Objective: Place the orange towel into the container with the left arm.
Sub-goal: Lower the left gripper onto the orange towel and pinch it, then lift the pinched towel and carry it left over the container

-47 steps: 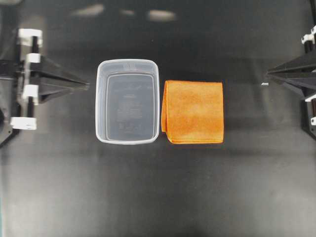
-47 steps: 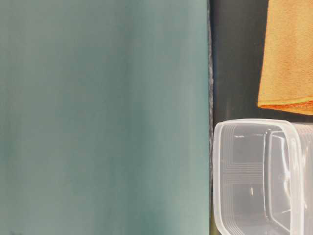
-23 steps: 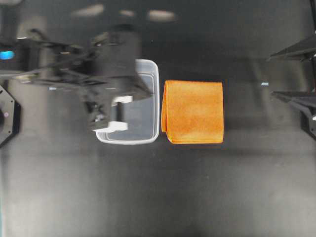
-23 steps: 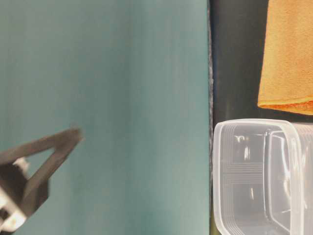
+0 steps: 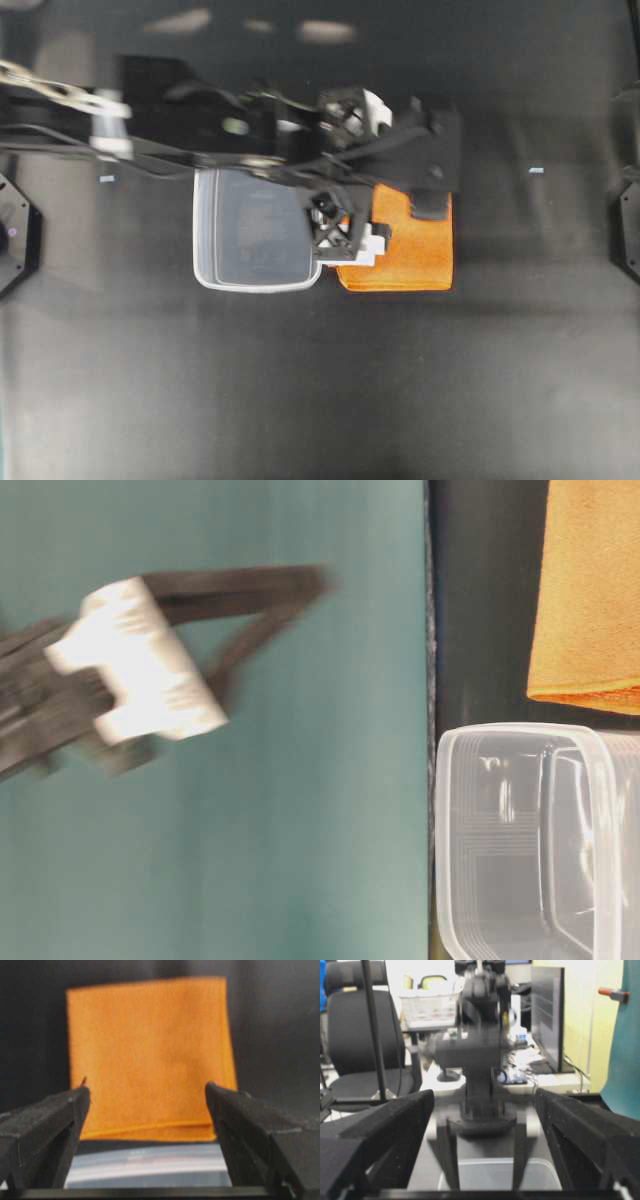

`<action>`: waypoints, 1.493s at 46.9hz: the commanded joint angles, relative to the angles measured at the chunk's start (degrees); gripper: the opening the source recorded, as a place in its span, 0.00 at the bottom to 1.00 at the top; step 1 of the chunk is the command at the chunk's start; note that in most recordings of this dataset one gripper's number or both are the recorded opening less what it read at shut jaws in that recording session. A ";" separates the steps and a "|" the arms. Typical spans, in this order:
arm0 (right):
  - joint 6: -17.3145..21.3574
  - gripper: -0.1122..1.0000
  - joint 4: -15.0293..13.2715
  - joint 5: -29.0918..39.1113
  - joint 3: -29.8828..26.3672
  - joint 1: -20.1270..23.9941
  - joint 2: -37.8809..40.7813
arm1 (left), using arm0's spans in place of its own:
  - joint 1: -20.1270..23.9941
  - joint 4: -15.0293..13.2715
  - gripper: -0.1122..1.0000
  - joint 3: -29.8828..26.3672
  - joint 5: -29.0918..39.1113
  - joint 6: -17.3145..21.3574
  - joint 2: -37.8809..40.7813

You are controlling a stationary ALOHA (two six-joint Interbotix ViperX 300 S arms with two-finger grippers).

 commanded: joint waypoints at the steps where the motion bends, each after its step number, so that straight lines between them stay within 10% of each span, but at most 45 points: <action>1: -0.09 0.81 0.18 0.97 -0.53 -0.09 -0.44 | 0.35 0.26 0.91 -2.55 -0.35 1.32 4.13; 37: 0.79 0.80 0.09 1.23 -0.44 -0.79 -0.53 | 0.62 0.18 0.88 -6.06 -0.53 0.97 19.16; 54: 0.88 0.79 0.18 1.41 -0.70 -0.79 -1.41 | 0.09 0.26 0.16 -8.79 0.00 1.67 14.50; 70: 0.88 0.78 0.18 1.41 -0.62 -0.79 -1.67 | -0.62 0.26 0.15 -10.28 10.81 1.58 -3.08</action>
